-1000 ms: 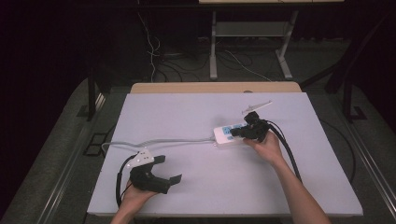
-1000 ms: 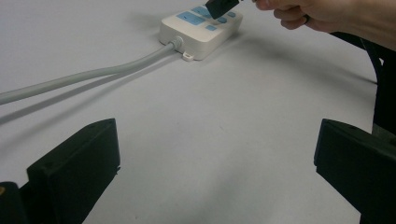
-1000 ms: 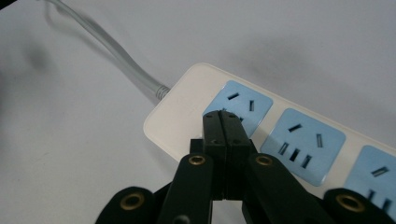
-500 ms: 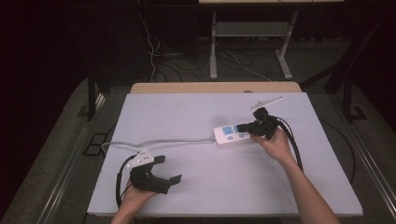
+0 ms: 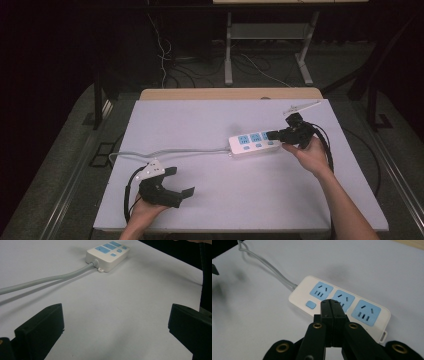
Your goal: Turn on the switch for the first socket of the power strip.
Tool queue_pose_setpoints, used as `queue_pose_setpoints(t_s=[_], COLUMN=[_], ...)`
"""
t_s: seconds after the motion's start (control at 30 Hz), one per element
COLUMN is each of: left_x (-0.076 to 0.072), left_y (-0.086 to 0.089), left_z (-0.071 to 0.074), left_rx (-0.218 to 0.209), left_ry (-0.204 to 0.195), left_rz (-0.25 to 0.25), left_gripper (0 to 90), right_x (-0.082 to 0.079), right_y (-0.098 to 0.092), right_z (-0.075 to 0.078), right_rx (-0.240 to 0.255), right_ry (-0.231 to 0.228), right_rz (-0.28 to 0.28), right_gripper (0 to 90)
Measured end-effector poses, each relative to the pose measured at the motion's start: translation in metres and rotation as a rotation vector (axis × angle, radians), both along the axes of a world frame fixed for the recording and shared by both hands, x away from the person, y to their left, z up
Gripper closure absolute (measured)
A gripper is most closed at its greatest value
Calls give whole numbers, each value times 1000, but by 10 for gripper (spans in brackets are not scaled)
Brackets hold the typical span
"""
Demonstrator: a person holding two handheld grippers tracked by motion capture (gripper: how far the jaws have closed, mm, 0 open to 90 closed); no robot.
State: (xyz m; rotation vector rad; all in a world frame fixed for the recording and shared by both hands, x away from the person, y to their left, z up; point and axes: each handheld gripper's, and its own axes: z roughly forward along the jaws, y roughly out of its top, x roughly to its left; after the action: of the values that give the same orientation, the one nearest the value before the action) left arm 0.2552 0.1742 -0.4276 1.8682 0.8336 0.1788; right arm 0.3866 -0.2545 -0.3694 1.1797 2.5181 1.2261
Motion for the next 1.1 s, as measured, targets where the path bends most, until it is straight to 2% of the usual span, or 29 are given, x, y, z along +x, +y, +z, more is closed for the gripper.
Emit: queue_pose_setpoints(t_s=[0.27,0.7,0.8,1.1], left_x=[0,1,1,1], left_y=[0,1,1,1], left_z=[0,0,0,-1], left_rx=[1,1,0,-1], left_ry=[2,3,2,3], left_rz=[2,8,10,11], left_gripper=[0,0,0,0], right_x=[-13,-35,-41,-62], right_y=[-17,-37,-42,-48], right_z=[9,13,13,11], right_rx=[14,61,76,97], right_ry=[0,12,14,8], right_rz=[-28,-67,-80,-116], right_gripper=[894,778,702,370])
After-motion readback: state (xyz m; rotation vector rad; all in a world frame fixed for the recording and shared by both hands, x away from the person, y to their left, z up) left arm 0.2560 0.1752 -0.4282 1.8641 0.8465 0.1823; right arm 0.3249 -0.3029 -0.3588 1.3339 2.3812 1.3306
